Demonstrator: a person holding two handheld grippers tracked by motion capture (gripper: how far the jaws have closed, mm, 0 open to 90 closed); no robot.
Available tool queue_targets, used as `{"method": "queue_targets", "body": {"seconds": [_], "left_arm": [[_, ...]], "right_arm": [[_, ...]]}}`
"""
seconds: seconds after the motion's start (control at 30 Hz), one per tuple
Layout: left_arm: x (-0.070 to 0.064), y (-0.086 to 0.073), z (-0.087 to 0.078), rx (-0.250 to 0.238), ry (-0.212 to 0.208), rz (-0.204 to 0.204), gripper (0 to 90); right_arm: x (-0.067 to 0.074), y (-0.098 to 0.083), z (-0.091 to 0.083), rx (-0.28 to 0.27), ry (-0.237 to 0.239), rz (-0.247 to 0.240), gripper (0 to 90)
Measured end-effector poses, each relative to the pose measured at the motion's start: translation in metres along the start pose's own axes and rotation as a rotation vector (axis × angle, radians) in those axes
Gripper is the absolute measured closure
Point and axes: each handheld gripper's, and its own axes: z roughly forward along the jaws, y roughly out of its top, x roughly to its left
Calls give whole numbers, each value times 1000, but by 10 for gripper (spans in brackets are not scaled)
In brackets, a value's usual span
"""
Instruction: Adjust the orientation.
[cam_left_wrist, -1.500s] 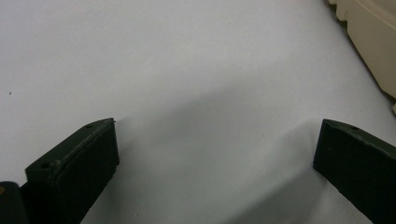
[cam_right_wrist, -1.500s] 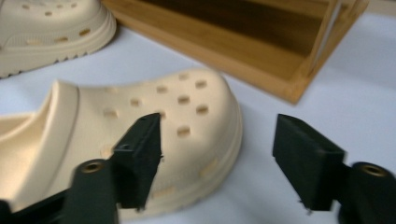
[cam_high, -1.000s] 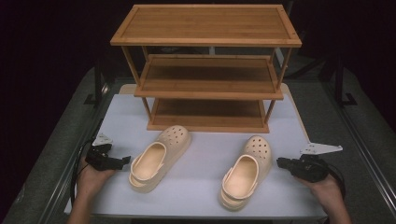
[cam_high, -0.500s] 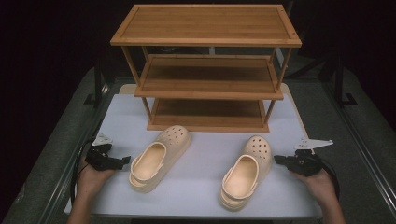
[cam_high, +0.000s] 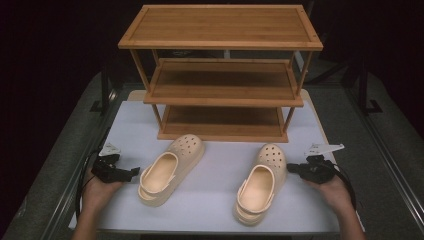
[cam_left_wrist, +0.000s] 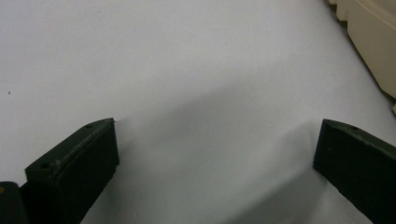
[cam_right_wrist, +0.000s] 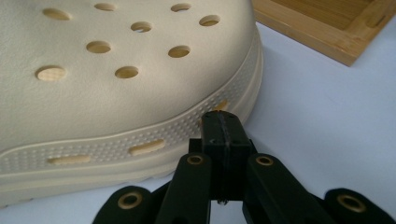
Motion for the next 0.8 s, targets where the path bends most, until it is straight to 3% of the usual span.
{"method": "queue_targets", "body": {"seconds": [0.8], "left_arm": [[0,0,0,0,0,0,0]], "right_arm": [[10,47,46,0,52,-31,900]]}}
